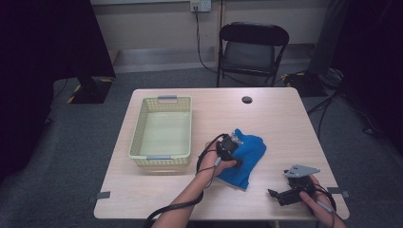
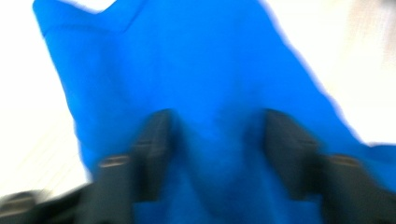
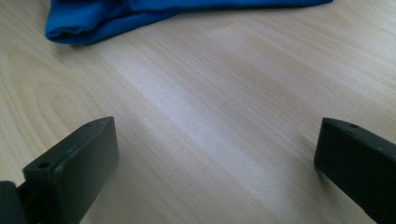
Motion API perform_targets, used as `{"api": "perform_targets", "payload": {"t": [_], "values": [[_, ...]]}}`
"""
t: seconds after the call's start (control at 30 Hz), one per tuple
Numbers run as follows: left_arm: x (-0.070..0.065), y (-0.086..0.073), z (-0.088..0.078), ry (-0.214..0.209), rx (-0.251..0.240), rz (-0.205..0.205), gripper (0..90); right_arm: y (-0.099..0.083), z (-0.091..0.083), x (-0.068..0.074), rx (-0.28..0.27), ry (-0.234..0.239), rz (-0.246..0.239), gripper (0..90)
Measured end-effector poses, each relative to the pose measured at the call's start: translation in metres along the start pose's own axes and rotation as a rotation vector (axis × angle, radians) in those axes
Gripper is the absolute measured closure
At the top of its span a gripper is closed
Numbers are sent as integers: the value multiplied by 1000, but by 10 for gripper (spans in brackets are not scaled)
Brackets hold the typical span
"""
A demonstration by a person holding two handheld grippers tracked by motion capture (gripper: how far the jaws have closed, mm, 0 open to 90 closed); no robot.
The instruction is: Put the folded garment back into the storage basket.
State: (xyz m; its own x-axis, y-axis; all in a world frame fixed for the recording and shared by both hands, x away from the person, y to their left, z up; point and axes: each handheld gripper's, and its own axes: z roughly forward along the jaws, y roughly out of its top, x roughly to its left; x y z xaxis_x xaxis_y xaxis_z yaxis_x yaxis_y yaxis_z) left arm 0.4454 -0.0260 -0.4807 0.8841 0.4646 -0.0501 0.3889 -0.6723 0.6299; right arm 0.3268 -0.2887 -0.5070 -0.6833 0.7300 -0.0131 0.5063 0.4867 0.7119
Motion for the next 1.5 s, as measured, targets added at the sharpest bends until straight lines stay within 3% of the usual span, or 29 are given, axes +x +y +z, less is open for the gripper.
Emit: {"api": "perform_targets", "payload": {"t": [0.07,0.1,0.17,0.27,0.37,0.53,0.6,0.73,0.87,1.37,1.5], "values": [[-1,0,-1,-3,1,-42,716,0,0,0,0,0,0,0],[-1,-1,-2,-17,3,-87,737,0,0,0,0,0,0,0],[-2,-1,-3,-13,7,-101,751,0,0,0,0,0,0,0],[-4,0,-7,-7,-3,-69,760,0,0,0,0,0,0,0],[-3,0,-17,-43,-37,-111,762,0,0,0,0,0,0,0],[0,5,-39,-45,-78,-122,759,0,0,0,0,0,1,0],[0,6,-47,-35,-80,-111,760,0,0,0,0,0,0,0],[2,8,-61,-63,-95,-127,762,0,0,0,0,0,0,0],[4,8,-74,-62,-107,-135,763,0,0,0,0,0,0,0],[9,13,-110,-49,-132,-141,763,0,0,0,0,0,0,0],[12,15,-121,-65,-132,-153,763,0,0,0,0,0,0,0]]}}
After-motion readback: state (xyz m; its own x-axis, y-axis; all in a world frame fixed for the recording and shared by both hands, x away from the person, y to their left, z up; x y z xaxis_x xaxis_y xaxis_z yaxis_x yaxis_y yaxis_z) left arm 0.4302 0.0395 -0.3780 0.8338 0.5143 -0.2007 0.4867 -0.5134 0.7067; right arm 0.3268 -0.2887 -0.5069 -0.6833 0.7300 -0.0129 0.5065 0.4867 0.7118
